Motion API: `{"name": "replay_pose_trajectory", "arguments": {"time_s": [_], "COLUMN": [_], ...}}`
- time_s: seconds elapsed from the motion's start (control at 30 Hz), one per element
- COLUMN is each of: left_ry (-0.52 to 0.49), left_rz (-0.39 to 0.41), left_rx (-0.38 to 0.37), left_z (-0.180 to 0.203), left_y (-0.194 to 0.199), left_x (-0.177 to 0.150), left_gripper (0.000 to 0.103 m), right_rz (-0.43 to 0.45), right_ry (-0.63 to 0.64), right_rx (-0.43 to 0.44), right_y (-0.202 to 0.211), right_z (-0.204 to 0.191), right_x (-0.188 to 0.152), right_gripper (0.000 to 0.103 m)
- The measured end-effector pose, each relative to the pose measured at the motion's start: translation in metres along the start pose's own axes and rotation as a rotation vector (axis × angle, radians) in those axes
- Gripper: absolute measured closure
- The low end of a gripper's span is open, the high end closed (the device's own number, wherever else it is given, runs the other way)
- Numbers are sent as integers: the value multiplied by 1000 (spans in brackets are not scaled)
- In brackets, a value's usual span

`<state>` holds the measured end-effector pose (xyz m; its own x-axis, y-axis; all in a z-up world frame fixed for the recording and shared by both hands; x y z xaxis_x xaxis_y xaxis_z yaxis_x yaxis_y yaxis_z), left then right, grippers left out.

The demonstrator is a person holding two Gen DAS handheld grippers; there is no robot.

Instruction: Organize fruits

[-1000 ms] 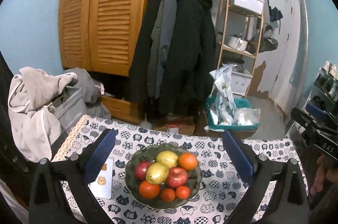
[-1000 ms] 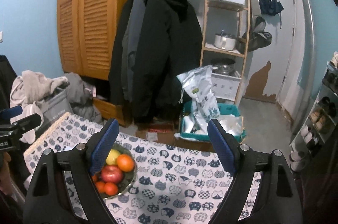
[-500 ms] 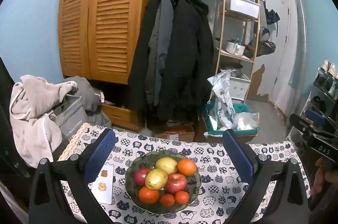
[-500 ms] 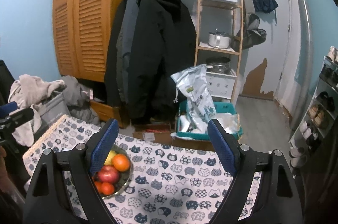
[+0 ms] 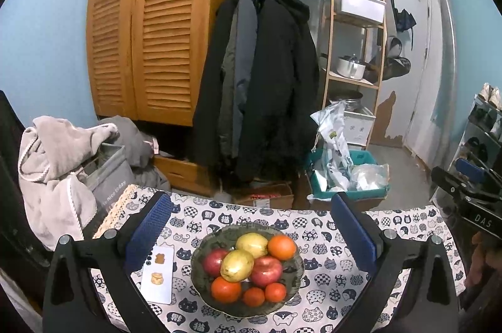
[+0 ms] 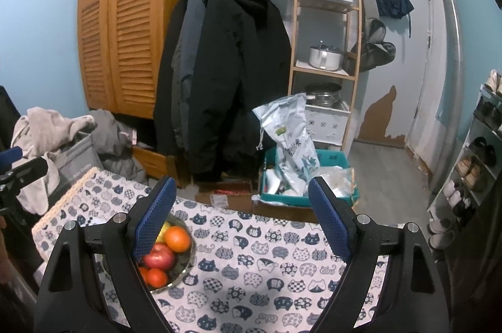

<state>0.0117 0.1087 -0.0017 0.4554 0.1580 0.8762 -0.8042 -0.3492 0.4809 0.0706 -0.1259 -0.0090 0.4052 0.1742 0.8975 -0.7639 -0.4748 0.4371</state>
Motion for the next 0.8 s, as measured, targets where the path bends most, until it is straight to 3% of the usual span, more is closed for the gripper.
{"name": "replay_pose_trajectory", "arguments": {"time_s": [0.8], "left_ry": [-6], "left_rz": [3], "left_rx": [8], "left_z": [-6], "left_y": [-2], "left_x": [1], "left_gripper": [1], "right_rz": [2], "right_ry": [9], "right_rx": [-7], "right_y": [1], "right_z": [0], "right_x": [-2], "right_gripper": [18]}}
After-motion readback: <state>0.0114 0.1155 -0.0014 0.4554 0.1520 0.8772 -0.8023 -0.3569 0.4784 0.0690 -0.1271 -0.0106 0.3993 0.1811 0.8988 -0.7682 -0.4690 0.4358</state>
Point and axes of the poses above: each gripper's, at about its wrist camera, not at the fingertips, and y roughly against the way its jaws point, z to its right, x to its top, the point moved 7 cm from there along -y, roughly the way its jaws point, and after that the axes turned 12 degrees about x, right-handed, at the moved point
